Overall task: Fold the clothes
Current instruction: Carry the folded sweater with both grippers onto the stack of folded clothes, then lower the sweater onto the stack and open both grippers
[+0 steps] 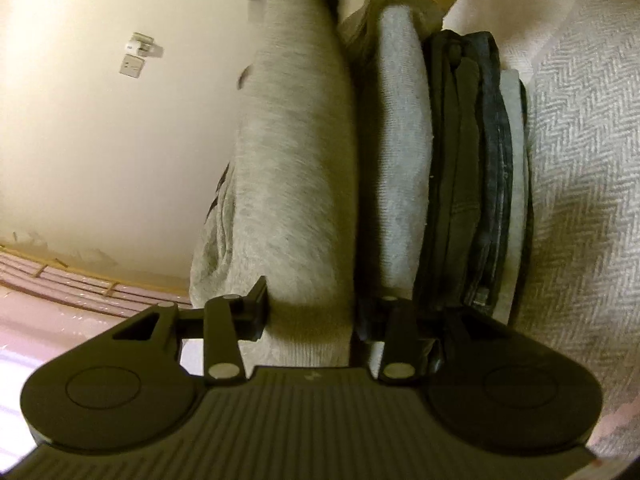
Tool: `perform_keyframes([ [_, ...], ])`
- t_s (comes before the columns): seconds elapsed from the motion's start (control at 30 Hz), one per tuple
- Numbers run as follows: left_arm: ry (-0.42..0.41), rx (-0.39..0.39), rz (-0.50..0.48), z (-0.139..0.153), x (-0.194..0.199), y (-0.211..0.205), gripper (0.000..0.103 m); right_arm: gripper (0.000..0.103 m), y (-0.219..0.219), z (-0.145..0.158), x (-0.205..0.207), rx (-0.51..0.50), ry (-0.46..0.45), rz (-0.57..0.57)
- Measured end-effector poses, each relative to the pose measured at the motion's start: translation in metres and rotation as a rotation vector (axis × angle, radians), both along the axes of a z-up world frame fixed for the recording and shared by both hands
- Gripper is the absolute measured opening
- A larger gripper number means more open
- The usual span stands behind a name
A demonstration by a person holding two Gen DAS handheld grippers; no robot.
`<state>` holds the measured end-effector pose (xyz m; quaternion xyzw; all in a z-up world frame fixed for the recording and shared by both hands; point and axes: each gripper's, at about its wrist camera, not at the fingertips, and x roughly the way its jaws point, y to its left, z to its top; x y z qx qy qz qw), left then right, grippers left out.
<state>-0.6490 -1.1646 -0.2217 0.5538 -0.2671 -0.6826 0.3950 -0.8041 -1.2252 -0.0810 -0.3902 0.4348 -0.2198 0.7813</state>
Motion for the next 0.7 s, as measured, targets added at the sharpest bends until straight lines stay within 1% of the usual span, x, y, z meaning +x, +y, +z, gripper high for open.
perform_keyframes([
  [0.03, 0.002, -0.005, -0.001, -0.002, -0.001, 0.001, 0.034, 0.025, 0.004, -0.014, -0.002, 0.042, 0.017, -0.02],
  [0.07, -0.007, -0.009, -0.002, -0.004, -0.003, 0.002, 0.034, 0.026, 0.01, -0.024, -0.004, 0.06, 0.027, -0.024],
  [0.1, -0.017, -0.01, -0.004, -0.006, -0.003, 0.002, 0.034, 0.026, 0.017, -0.03, -0.005, 0.042, 0.018, -0.031],
  [0.13, -0.022, -0.003, -0.003, -0.006, -0.003, 0.002, 0.035, 0.026, 0.02, -0.029, -0.005, 0.049, -0.017, -0.056],
  [0.2, -0.039, 0.013, -0.011, -0.006, -0.003, 0.002, 0.036, 0.027, 0.016, -0.017, -0.002, 0.114, -0.091, -0.122],
  [0.23, -0.048, 0.018, -0.021, -0.006, -0.002, 0.003, 0.036, 0.026, 0.014, -0.013, 0.002, 0.125, -0.112, -0.144],
  [0.27, -0.06, 0.018, -0.031, -0.004, 0.0, 0.004, 0.036, 0.026, 0.015, -0.017, 0.009, 0.119, -0.117, -0.146],
  [0.3, -0.067, 0.018, -0.032, -0.001, 0.003, 0.002, 0.034, 0.026, 0.015, -0.015, 0.011, 0.111, -0.135, -0.15],
  [0.33, -0.079, 0.012, -0.032, 0.001, 0.004, -0.001, 0.03, 0.026, 0.015, -0.012, 0.013, 0.112, -0.173, -0.165],
  [0.4, -0.116, -0.034, -0.036, 0.011, 0.008, -0.005, 0.027, 0.026, 0.016, -0.015, 0.019, 0.125, -0.223, -0.191],
  [0.47, -0.116, -0.086, -0.015, 0.019, 0.015, -0.008, 0.026, 0.026, 0.023, -0.029, 0.029, 0.123, -0.204, -0.172],
  [0.5, -0.101, -0.081, 0.011, 0.017, 0.018, -0.01, 0.026, 0.026, 0.025, -0.032, 0.029, 0.115, -0.197, -0.163],
  [0.53, -0.093, -0.044, 0.031, 0.01, 0.021, -0.011, 0.026, 0.027, 0.025, -0.032, 0.027, 0.112, -0.187, -0.156],
  [0.57, -0.109, -0.009, 0.022, -0.003, 0.022, -0.007, 0.026, 0.027, 0.026, -0.032, 0.025, 0.105, -0.172, -0.148],
  [0.6, -0.118, 0.003, 0.012, -0.013, 0.021, -0.002, 0.026, 0.028, 0.026, -0.031, 0.022, 0.093, -0.151, -0.135],
  [0.63, -0.113, -0.012, 0.012, -0.021, 0.02, 0.004, 0.026, 0.03, 0.026, -0.03, 0.018, 0.087, -0.13, -0.125],
  [0.67, -0.098, -0.028, 0.021, -0.022, 0.019, 0.008, 0.025, 0.031, 0.024, -0.037, 0.025, 0.08, -0.108, -0.118],
  [0.7, -0.081, -0.03, 0.029, -0.02, 0.018, 0.01, 0.026, 0.033, 0.025, -0.034, 0.023, 0.072, -0.087, -0.119],
])
